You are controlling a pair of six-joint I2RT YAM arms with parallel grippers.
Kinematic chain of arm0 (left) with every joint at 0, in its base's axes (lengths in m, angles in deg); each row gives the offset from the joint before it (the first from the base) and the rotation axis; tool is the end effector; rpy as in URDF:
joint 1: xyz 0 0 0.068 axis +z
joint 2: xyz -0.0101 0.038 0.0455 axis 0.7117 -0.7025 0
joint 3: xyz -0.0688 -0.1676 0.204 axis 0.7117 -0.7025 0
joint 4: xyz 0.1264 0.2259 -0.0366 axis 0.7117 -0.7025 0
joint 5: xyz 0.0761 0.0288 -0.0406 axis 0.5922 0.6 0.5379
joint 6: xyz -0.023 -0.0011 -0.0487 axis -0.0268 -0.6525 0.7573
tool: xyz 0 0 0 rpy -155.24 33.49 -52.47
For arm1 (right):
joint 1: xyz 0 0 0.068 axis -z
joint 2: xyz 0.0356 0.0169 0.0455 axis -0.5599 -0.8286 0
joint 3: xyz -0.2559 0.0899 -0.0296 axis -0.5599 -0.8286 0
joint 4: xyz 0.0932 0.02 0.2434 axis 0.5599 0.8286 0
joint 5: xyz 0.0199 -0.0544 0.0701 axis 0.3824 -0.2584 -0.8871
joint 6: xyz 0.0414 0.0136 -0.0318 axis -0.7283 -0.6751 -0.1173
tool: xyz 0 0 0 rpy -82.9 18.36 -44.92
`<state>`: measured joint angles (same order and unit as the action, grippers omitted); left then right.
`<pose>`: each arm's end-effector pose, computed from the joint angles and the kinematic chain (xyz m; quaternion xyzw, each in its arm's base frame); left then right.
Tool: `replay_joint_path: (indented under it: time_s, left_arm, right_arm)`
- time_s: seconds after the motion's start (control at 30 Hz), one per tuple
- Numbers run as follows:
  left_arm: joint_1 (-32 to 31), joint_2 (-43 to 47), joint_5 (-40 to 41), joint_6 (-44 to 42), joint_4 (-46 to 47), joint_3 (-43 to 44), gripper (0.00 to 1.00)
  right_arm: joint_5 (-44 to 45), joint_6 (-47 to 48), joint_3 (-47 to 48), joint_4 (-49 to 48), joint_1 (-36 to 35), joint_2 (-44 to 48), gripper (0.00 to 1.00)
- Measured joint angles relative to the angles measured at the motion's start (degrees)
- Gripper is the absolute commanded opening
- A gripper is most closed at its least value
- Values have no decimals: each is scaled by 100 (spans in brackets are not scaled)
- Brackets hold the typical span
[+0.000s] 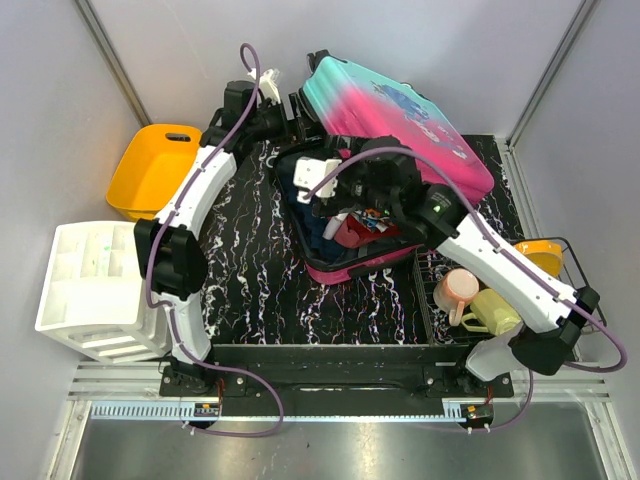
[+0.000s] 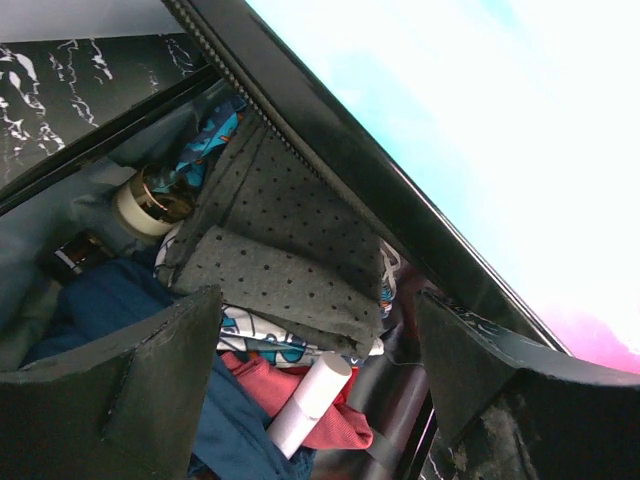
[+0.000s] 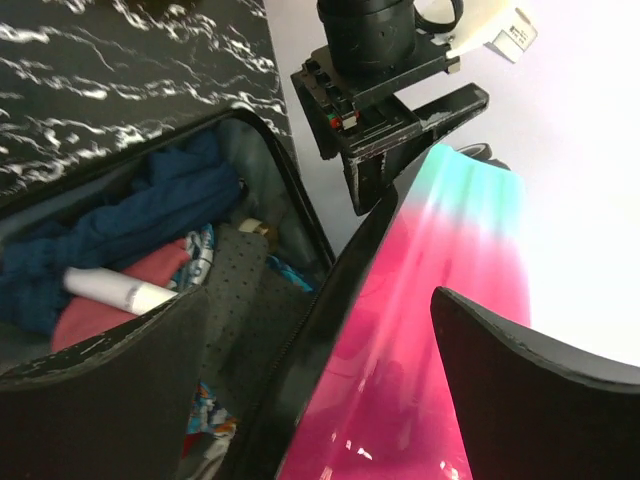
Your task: Open, take out, and arrange the luggage
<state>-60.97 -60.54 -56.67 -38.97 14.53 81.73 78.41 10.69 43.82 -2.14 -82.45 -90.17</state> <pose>0.4365 -0.1407 0.3771 0.0617 0.8097 -0.4035 0.4217 0.2124 0.2364 0.4647 -0.6216 0.5073 -0.0587 0.5941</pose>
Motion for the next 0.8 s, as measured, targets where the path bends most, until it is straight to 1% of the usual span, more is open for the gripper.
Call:
replay_joint_path:
  time_s: [0.17, 0.33, 0.4, 0.43, 0.47, 0.57, 0.6, 0.63, 0.67, 0.7, 0.73, 0.8]
  left_arm:
    - [-81, -118, -2, 55, -11, 66, 83]
    - [-76, -177, -2, 111, -9, 76, 83]
    - [-90, -177, -9, 131, 2, 94, 83]
    - [-98, -177, -9, 149, 11, 116, 83]
    - [-103, -179, -11, 153, 11, 127, 83]
    - [-103, -190, -33, 203, 15, 170, 83]
    - [-103, -199, -46, 229, 48, 184, 84]
    - [-107, -199, -55, 258, 74, 184, 84]
    - [-107, -199, -70, 306, 105, 184, 85]
    - [-105, -197, -81, 350, 168, 149, 86]
    - [-79, -170, -96, 426, 302, 42, 89]
    - [-42, -63, -140, 599, 546, -317, 92]
  right_arm:
    - [739, 946, -496, -647, -149, -26, 100]
    - [1541, 1899, -682, -1408, -203, -280, 100]
    - [1773, 2280, -822, -1738, -256, -330, 93]
    - [1917, 2533, -892, -1895, -275, -367, 88]
    - [2057, 2765, -935, -2000, -278, -404, 77]
    - [2402, 3257, -999, -2218, -232, -468, 63]
    - [2479, 3399, -1003, -2256, -232, -472, 50]
    - [2531, 3523, -1003, -2273, -232, -472, 43]
    - [2614, 3683, -1003, -2284, -227, -472, 32]
    - [2660, 3812, -1005, -2280, -203, -472, 13]
    - [2756, 3976, -1027, -2317, -173, -472, 8]
    - [2914, 4275, -1058, -2533, -46, -466, 4]
